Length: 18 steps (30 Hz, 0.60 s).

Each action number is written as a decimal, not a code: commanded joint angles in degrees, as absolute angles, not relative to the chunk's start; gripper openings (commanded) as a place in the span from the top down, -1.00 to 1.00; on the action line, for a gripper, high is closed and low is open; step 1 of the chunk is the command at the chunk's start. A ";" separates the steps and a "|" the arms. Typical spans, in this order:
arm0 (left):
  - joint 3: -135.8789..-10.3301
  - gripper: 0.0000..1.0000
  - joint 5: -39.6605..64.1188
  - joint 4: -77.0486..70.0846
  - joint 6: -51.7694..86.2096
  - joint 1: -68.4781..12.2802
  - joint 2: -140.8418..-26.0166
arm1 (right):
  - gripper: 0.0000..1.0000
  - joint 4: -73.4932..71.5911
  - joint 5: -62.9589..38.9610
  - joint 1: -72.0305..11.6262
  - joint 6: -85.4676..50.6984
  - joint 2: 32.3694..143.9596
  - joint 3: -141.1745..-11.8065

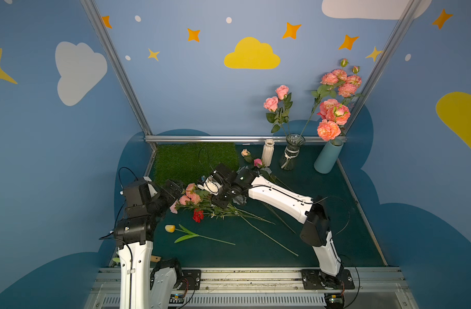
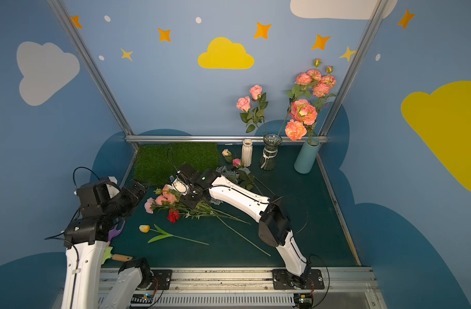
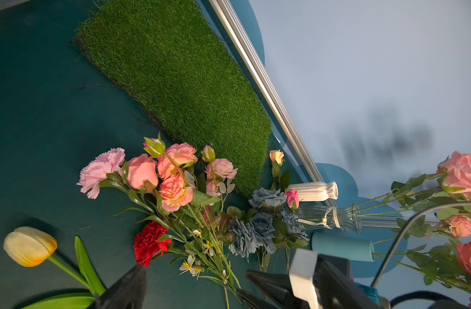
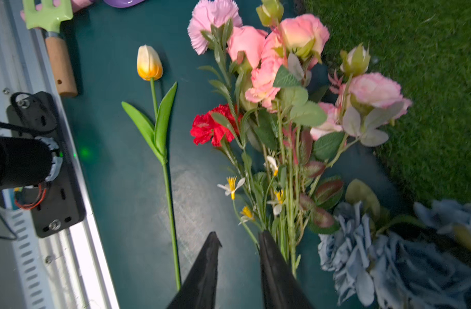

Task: Place the pink flowers into the vase
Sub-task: Pick up the flower at the center of the board.

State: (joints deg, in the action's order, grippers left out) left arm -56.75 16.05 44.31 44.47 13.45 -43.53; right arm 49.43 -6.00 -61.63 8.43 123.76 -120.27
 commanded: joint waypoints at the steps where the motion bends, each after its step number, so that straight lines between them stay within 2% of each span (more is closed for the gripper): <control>1: -57.83 -0.99 14.87 45.53 42.94 13.71 -43.51 | 0.42 53.38 -6.07 -61.96 10.84 129.89 -126.10; 9: -60.00 -0.99 15.02 46.05 41.88 14.17 -44.54 | 0.43 52.84 -8.58 -62.12 12.36 136.90 -130.32; 18: -60.47 -0.99 16.17 46.19 41.98 14.24 -44.82 | 0.46 52.65 -6.13 -62.14 12.61 139.73 -130.07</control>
